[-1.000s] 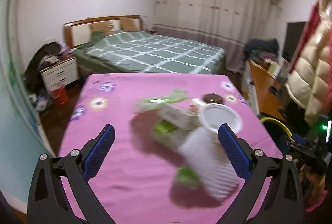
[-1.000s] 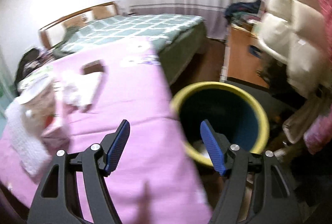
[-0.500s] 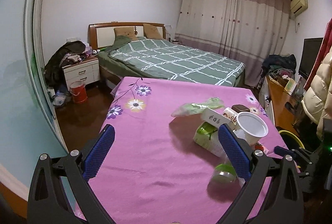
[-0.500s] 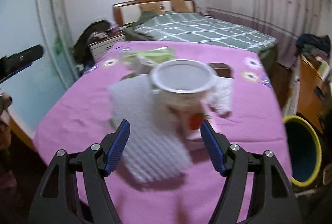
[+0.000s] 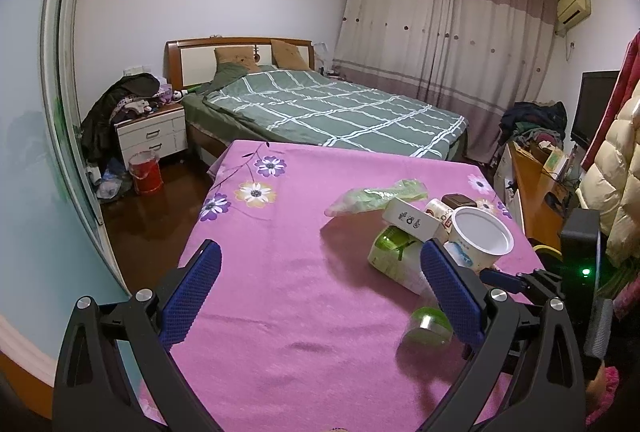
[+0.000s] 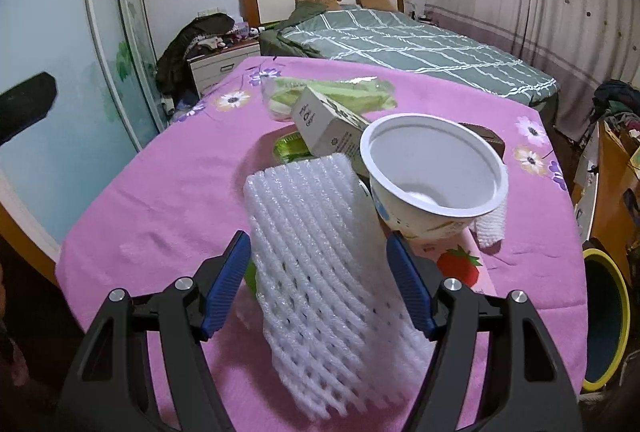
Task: Collect trash
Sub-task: 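Reach to the white foam fruit net and grasp it with the right tool, then carry the foam net over the bin and open the right tool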
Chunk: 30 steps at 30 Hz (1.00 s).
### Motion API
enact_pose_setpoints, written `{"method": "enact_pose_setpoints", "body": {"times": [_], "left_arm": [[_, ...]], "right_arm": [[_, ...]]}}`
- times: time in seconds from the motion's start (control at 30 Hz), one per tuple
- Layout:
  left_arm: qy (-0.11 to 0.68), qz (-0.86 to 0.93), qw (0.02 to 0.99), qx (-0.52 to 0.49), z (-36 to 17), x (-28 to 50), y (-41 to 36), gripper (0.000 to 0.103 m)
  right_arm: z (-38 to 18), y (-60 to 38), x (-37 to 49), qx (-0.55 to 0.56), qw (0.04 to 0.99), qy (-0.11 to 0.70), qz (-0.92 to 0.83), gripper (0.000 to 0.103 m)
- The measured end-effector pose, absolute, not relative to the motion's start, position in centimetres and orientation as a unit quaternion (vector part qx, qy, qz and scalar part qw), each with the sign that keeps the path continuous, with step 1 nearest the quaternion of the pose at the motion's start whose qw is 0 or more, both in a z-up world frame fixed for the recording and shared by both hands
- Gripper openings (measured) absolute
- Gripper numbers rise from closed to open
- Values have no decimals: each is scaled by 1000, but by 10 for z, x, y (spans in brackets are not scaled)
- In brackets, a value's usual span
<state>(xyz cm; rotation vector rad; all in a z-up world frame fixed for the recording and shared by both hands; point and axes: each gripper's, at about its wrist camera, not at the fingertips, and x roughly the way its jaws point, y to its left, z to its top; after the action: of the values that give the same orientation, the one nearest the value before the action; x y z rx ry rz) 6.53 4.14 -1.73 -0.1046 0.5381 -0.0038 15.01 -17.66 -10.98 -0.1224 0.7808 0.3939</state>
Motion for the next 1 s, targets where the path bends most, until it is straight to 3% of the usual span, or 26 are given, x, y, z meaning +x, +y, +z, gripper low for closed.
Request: {"method": "enact_pose_setpoints", "body": {"times": [0.07,0.17,0.23,0.33,1.0], "left_arm": [[268,-4,962,-52,-19,66,41,98],[271,-4,961,-53,-21,68,42,98],[272,-4,961,-55,-22,69,42,98],[272,-5,961,-55,-23,68,43,98],[281,-19,958,-41,-26,72,23,98]], "right_arm": [[-112,-176,152,-59,903,381,187,67],[-113,-177,150,-62,904,382,184,55],[-113,-178,148,-61,903,383,183,38],[-114,-184,148,-50,903,386,183,26],[-52,-245,99,18,922,322,213,25]]}}
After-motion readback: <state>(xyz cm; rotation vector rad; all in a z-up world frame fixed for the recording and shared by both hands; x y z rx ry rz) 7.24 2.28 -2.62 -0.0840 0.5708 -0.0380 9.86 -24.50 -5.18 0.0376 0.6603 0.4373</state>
